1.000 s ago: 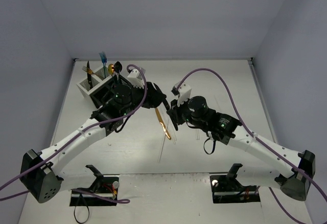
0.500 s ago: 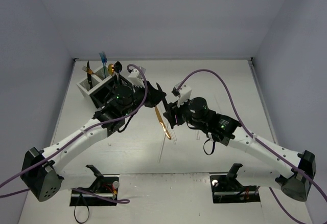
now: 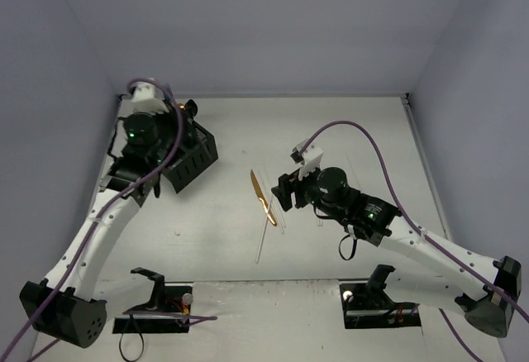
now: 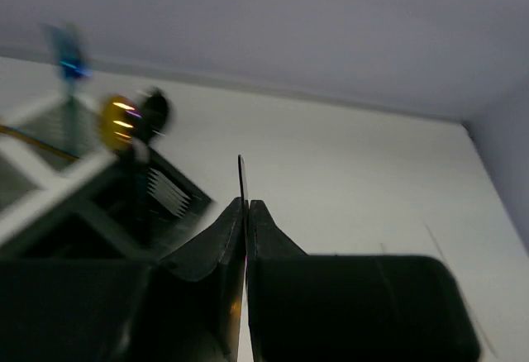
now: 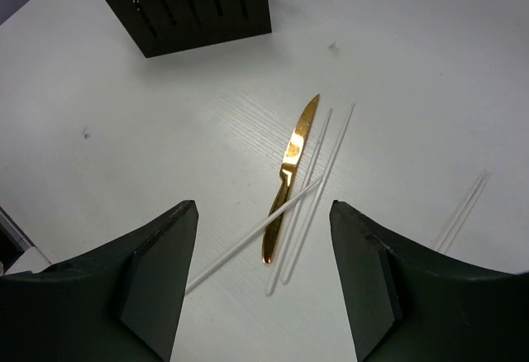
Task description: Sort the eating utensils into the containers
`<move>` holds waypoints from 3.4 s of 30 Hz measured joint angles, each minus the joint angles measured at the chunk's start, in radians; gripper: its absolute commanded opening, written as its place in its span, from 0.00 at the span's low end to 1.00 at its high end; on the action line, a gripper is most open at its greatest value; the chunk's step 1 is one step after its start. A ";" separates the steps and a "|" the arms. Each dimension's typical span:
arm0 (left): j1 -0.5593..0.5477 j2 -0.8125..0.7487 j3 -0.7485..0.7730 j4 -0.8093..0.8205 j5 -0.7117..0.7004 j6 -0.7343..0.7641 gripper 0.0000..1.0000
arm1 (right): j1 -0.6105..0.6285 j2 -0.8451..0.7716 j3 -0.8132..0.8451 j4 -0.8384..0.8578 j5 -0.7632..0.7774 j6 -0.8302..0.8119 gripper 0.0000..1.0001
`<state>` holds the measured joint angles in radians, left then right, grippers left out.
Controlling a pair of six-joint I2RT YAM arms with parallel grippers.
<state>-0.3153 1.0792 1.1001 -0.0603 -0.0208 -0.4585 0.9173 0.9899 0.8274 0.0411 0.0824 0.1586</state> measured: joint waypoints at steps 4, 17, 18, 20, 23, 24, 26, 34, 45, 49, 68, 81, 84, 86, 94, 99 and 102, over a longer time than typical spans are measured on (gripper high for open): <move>0.224 0.037 0.114 -0.044 -0.049 0.084 0.00 | 0.000 -0.009 -0.029 0.001 0.001 0.009 0.63; 0.474 0.397 0.260 0.013 -0.082 0.171 0.00 | 0.000 -0.014 -0.080 0.001 -0.001 0.023 0.63; 0.481 0.420 0.250 0.028 -0.083 0.170 0.00 | 0.000 -0.016 -0.084 0.001 -0.001 0.023 0.63; 0.493 0.456 0.232 0.053 -0.086 0.170 0.00 | 0.000 -0.019 -0.095 0.001 -0.002 0.024 0.63; 0.504 0.496 0.210 0.086 -0.085 0.170 0.00 | 0.000 -0.020 -0.102 0.000 -0.006 0.025 0.63; 0.505 0.506 0.204 0.102 -0.085 0.169 0.00 | 0.000 -0.020 -0.103 0.001 -0.007 0.026 0.63; 0.505 0.521 0.191 0.126 -0.084 0.165 0.06 | 0.000 -0.019 -0.103 0.001 -0.009 0.027 0.63; 0.505 0.517 0.158 0.157 -0.050 0.107 0.63 | 0.000 0.021 -0.103 0.001 -0.012 0.035 0.63; 0.323 0.247 0.193 -0.176 -0.035 0.026 0.68 | 0.000 0.173 -0.098 -0.002 -0.019 0.075 0.49; 0.171 0.087 0.091 -0.240 0.010 0.007 0.68 | 0.001 0.260 -0.069 -0.009 -0.044 0.085 0.45; 0.171 -0.220 -0.292 -0.417 0.107 0.056 0.68 | 0.006 0.741 0.210 -0.033 -0.015 0.083 0.38; 0.171 -0.235 -0.292 -0.417 0.129 0.066 0.68 | -0.027 0.855 0.279 -0.051 0.017 0.078 0.35; 0.172 -0.236 -0.292 -0.417 0.134 0.066 0.68 | -0.035 0.873 0.292 -0.051 0.017 0.077 0.35; 0.174 -0.237 -0.292 -0.417 0.136 0.066 0.68 | -0.040 0.883 0.296 -0.051 0.016 0.077 0.34; 0.179 -0.239 -0.292 -0.417 0.145 0.066 0.68 | -0.047 0.899 0.310 -0.046 0.008 0.079 0.11; 0.180 -0.239 -0.293 -0.417 0.150 0.066 0.68 | -0.047 0.911 0.330 -0.053 -0.006 0.075 0.00; 0.180 -0.239 -0.293 -0.417 0.151 0.066 0.68 | -0.047 0.926 0.351 -0.055 -0.018 0.071 0.00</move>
<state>-0.1352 0.8402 0.8074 -0.4774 0.1303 -0.3923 0.8700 1.9161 1.1788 -0.0141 0.0645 0.2298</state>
